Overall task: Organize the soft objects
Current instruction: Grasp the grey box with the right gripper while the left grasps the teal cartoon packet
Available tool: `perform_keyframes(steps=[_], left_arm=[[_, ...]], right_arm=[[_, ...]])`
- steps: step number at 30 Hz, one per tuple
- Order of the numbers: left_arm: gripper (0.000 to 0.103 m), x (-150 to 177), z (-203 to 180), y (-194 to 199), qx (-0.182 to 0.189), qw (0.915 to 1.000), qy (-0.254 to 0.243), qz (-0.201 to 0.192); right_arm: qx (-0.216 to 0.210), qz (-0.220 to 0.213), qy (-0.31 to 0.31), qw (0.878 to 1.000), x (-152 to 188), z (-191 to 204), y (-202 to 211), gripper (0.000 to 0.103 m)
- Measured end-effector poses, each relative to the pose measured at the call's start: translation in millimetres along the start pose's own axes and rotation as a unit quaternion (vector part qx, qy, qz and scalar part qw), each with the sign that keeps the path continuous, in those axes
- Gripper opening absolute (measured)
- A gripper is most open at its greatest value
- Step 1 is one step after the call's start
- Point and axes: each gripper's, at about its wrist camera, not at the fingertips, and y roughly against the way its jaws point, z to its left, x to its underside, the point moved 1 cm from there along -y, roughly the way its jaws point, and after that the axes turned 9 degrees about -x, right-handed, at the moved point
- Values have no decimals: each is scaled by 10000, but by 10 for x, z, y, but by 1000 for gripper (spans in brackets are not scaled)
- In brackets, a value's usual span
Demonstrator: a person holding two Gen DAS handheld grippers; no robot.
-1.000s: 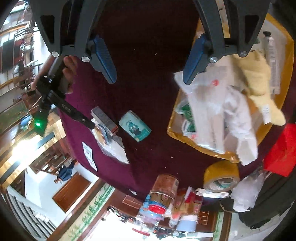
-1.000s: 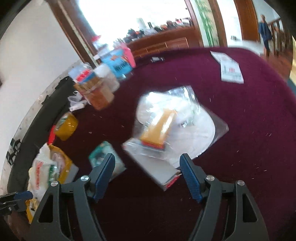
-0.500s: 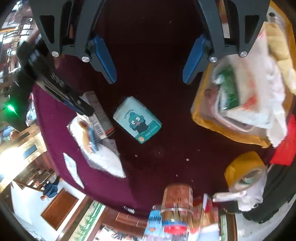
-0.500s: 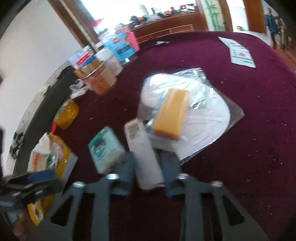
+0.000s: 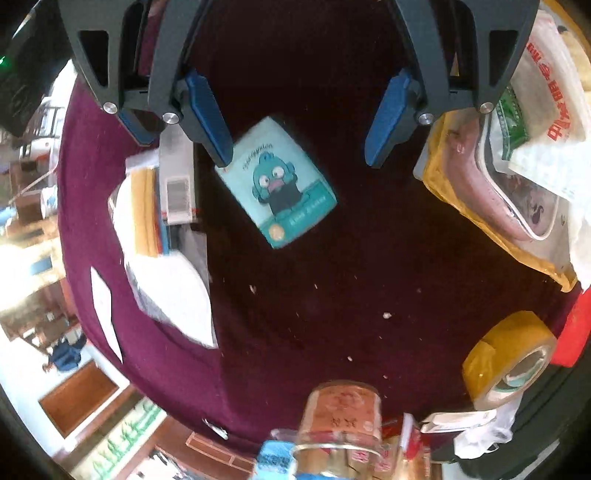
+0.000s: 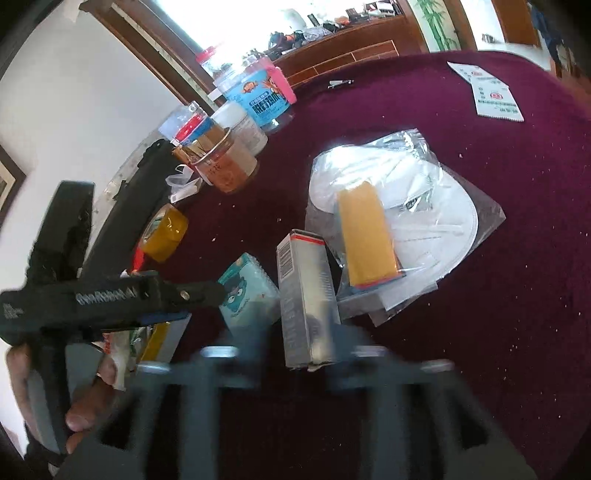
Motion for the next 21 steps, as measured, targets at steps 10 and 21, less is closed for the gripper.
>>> perform_keyframes(steps=[10, 21], left_arm=[[77, -3, 123, -44, 107, 9997, 224, 69], [77, -149, -142, -205, 219, 9983, 476, 260]], right_arm=[[397, 156, -6, 9991, 1, -36, -197, 37], [62, -716, -546, 9959, -100, -176, 259, 37]])
